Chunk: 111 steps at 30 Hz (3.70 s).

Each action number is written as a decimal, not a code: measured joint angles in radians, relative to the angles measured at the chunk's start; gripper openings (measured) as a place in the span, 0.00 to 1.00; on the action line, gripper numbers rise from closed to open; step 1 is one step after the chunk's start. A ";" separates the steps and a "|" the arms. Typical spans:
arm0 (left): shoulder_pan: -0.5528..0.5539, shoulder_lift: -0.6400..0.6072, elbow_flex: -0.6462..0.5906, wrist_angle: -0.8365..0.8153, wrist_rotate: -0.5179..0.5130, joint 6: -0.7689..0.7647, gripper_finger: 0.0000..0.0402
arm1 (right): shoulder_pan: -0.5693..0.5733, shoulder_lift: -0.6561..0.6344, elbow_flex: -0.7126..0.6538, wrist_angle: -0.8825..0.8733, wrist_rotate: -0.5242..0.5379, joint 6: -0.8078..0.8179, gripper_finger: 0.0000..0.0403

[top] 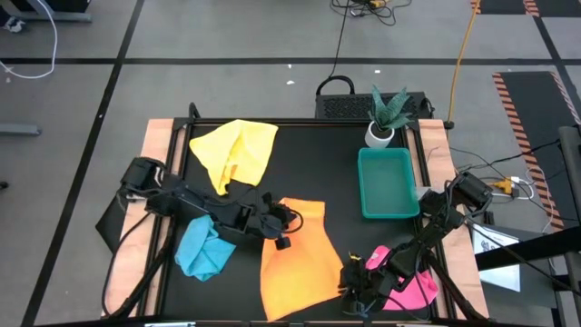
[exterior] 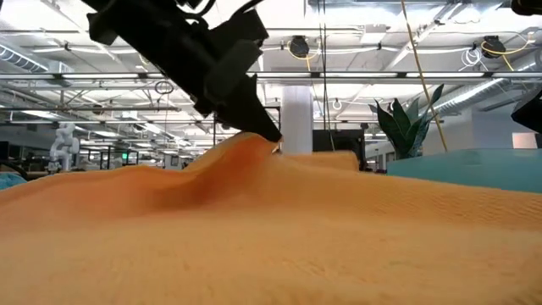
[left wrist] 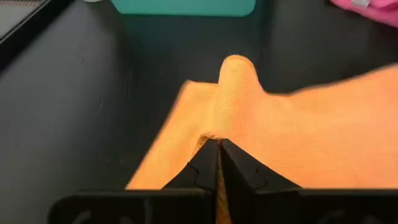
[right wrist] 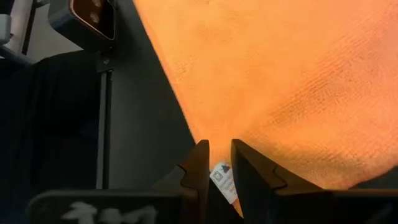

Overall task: Fold microfiber towels
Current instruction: Fold the orange microfiber cloth

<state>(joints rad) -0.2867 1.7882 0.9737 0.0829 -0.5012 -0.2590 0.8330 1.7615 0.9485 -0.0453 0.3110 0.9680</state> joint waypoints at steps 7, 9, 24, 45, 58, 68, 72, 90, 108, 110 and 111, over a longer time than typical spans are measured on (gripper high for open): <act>0.000 0.042 -0.002 -0.003 0.037 -0.008 0.01 | 0.000 -0.046 0.000 -0.108 -0.156 0.111 0.15; -0.007 0.048 -0.002 -0.007 0.027 -0.009 0.03 | 0.000 -0.080 0.000 -0.137 -0.185 0.123 0.15; -0.187 -0.101 -0.018 -0.304 -0.519 -0.168 0.02 | -0.299 -0.159 0.000 -0.088 0.213 -0.280 0.09; -0.030 -0.155 -0.408 0.207 -0.592 -0.026 0.04 | -0.689 0.075 0.000 -0.166 0.276 -0.257 0.00; 0.004 -0.399 -0.407 0.071 -0.351 -0.069 0.41 | -0.494 -0.129 -0.001 -0.222 0.259 -0.266 0.00; -0.126 -0.051 -0.397 0.638 0.244 -0.082 0.30 | -0.245 -0.074 0.000 -0.217 0.020 -0.167 0.00; -0.179 0.068 -0.331 0.645 0.357 -0.121 0.23 | -0.186 -0.030 0.000 -0.206 -0.004 -0.068 0.00; -0.370 -0.230 -0.223 -0.038 0.165 -0.045 0.08 | -0.110 0.029 0.000 0.292 -0.025 -0.238 0.00; -0.596 0.044 -0.146 0.046 0.065 0.153 0.52 | -0.063 0.003 0.000 0.235 -0.025 -0.369 0.00; -0.603 0.068 -0.113 0.010 0.012 0.183 0.51 | -0.063 0.003 0.000 0.236 -0.025 -0.426 0.00; -0.603 0.075 -0.098 -0.008 -0.016 0.195 0.50 | -0.061 0.003 0.000 0.236 -0.025 -0.454 0.00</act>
<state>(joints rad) -0.8902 1.8629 0.8762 0.0748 -0.5174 -0.0642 0.7719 1.7645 0.9485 0.1909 0.2863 0.5141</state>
